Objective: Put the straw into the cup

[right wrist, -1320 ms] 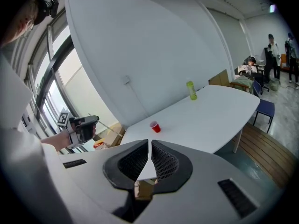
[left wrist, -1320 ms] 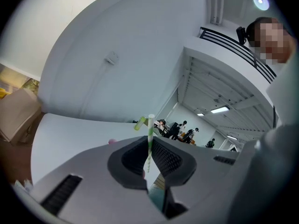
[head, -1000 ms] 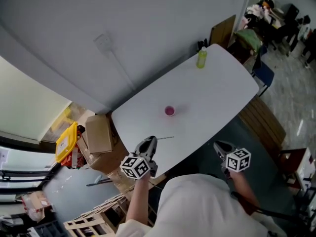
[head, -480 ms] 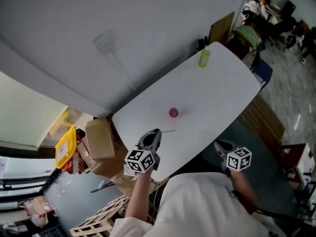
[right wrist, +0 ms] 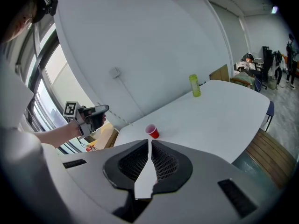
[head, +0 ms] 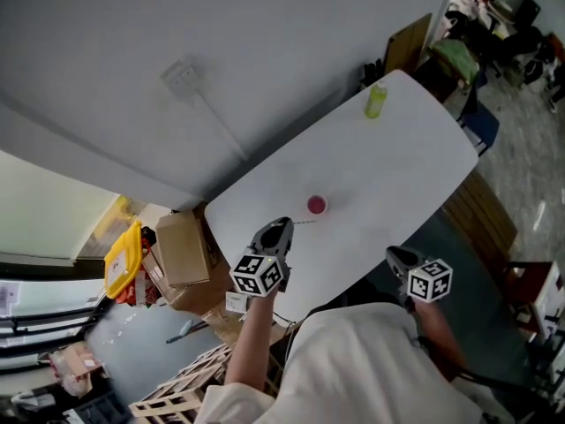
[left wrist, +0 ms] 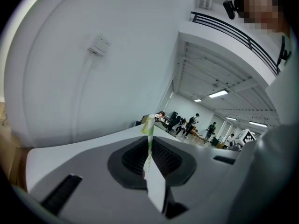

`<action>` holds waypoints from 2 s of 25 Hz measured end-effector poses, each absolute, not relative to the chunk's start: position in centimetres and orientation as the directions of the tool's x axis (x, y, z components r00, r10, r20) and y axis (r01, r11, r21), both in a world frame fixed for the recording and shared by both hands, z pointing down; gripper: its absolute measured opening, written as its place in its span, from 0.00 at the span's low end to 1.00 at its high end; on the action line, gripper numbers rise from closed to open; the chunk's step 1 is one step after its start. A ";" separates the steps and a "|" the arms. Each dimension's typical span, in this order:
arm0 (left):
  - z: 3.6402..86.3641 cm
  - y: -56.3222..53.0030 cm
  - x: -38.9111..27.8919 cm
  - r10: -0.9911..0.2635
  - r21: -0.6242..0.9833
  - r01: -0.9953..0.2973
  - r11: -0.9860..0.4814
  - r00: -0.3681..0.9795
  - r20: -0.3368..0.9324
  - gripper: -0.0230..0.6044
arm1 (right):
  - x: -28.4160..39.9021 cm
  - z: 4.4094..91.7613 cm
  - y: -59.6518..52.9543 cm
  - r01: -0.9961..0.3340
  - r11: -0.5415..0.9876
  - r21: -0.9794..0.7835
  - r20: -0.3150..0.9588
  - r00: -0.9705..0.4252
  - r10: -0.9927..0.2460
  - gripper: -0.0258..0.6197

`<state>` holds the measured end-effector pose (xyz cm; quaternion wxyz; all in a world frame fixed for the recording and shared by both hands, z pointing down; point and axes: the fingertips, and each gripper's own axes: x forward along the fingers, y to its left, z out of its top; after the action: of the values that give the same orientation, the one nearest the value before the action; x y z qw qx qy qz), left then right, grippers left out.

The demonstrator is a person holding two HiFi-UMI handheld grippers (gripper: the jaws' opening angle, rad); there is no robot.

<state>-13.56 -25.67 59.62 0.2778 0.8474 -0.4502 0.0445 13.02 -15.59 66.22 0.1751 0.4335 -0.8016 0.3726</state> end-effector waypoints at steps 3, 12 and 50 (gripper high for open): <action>60.3 -27.0 -13.3 -0.737 0.411 -0.802 -0.433 0.577 0.351 0.07 | 12.9 66.5 -17.2 -0.814 0.360 -0.456 0.602 -0.580 -0.549 0.11; 64.0 -30.4 -11.4 -0.704 0.376 -0.827 -0.418 0.557 0.441 0.07 | 13.9 67.9 -20.5 -0.800 0.367 -0.475 0.620 -0.600 -0.505 0.11; 75.9 -33.8 -9.1 -0.612 0.398 -0.867 -0.299 0.494 0.617 0.19 | 14.1 71.6 -24.9 -0.779 0.354 -0.517 0.673 -0.626 -0.395 0.11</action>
<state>-9.09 -33.82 75.90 0.3592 0.7862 -0.4704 0.1778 14.06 -24.89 71.59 0.2231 0.3707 -0.7921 0.4306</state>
